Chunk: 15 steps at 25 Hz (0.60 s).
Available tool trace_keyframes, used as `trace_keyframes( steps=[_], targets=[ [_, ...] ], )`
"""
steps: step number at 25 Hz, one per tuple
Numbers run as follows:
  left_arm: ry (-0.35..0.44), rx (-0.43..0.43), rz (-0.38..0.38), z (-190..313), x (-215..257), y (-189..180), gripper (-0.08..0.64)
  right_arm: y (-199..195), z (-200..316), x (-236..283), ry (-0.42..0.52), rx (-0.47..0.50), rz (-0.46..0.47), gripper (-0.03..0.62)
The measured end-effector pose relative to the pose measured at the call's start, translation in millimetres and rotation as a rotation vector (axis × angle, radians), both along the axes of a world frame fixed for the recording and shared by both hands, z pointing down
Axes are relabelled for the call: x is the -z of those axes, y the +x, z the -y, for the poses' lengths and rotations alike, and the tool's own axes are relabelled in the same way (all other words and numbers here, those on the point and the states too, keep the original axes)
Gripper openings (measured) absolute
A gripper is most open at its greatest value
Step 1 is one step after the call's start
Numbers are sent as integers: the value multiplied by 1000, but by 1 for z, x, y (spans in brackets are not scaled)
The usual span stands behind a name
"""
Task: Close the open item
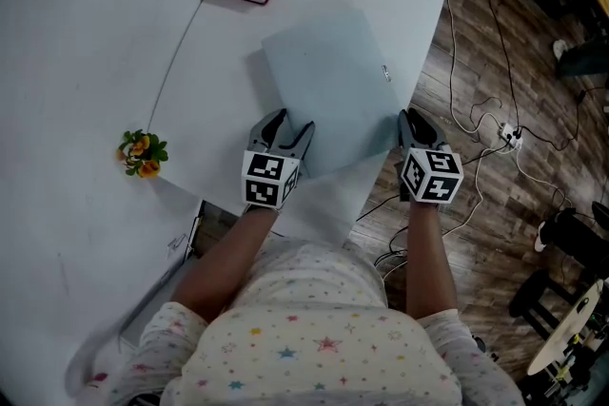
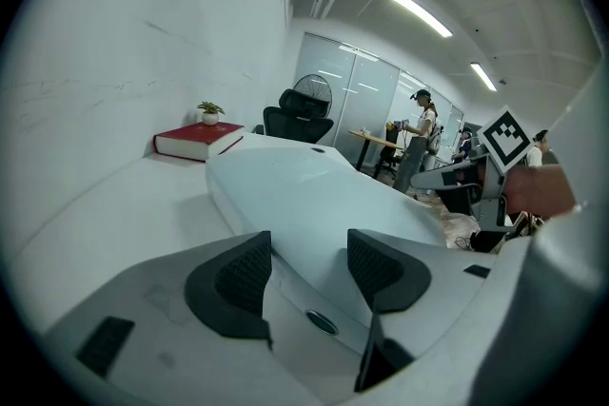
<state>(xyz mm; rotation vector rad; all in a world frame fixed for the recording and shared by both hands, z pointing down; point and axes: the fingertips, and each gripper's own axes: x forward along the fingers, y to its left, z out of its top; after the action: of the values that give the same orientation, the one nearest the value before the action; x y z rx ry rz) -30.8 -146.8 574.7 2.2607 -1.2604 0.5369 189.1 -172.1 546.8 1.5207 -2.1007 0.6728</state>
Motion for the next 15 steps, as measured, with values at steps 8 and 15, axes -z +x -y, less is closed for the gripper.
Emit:
trace_keyframes(
  steps=[8,15],
  targets=[
    [-23,-20,32,0,-1,2,250,-28,38,-9,-38,105,32,160],
    [-20,-14,37,1,-2,3,250,-40,64,-16,-58,122,57,258]
  ],
)
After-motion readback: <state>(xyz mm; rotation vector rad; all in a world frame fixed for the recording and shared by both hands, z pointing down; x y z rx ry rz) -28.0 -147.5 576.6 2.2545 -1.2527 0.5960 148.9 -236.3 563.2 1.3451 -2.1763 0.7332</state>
